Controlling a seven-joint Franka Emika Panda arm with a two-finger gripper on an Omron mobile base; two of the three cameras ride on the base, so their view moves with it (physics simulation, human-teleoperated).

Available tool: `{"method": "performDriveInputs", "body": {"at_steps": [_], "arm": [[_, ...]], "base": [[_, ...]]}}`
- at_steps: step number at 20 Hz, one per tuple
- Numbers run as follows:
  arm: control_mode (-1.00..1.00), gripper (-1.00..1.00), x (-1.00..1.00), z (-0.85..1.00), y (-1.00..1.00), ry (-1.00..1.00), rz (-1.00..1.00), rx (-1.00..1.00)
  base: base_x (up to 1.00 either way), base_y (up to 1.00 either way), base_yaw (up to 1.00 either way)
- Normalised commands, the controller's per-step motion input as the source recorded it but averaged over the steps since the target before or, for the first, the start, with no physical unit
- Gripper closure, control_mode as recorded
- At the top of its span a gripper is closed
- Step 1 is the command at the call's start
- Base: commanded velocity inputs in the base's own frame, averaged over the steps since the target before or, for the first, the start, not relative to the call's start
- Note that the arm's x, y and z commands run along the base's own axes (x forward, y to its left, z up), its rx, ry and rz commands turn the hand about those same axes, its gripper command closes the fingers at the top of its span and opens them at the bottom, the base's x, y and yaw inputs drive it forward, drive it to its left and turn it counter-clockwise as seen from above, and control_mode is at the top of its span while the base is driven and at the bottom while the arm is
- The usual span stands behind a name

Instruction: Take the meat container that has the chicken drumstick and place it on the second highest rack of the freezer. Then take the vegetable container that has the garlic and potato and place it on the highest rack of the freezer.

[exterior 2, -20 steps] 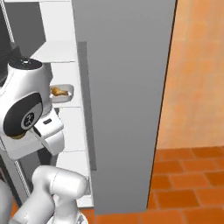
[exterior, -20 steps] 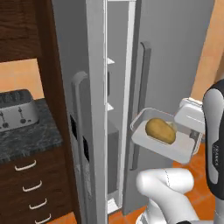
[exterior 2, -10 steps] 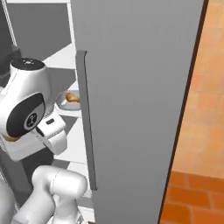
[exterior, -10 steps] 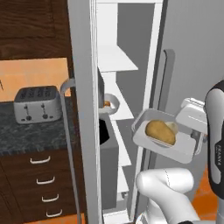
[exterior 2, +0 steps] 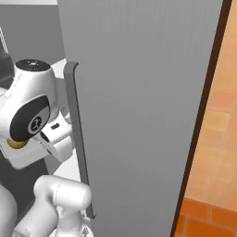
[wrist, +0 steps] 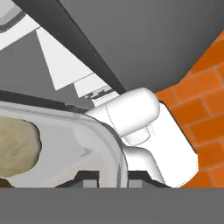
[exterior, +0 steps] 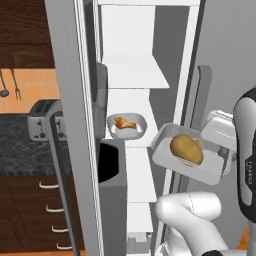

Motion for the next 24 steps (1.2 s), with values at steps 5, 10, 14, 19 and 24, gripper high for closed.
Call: {"method": "performDriveInputs", "body": {"at_steps": [5, 10, 14, 19, 24], "arm": [[-1.0, 1.0, 0.04, 0.27, 0.04, 0.01, -0.01, 0.21], [-1.0, 1.0, -0.06, 0.43, 0.35, -0.07, -0.34, 0.12], [-1.0, 1.0, 0.02, 0.44, 0.41, -0.04, -0.43, 0.05], [-1.0, 1.0, 0.49, 0.46, 0.34, 0.0, -0.42, 0.03], [-1.0, 1.0, 0.66, 0.27, 0.47, 0.0, -0.29, 0.02]], "base": [[0.13, 0.0, 0.06], [0.0, 0.0, 0.0], [0.0, 0.0, 0.0], [0.0, 0.0, 0.0], [0.0, 0.0, 0.0]]}}
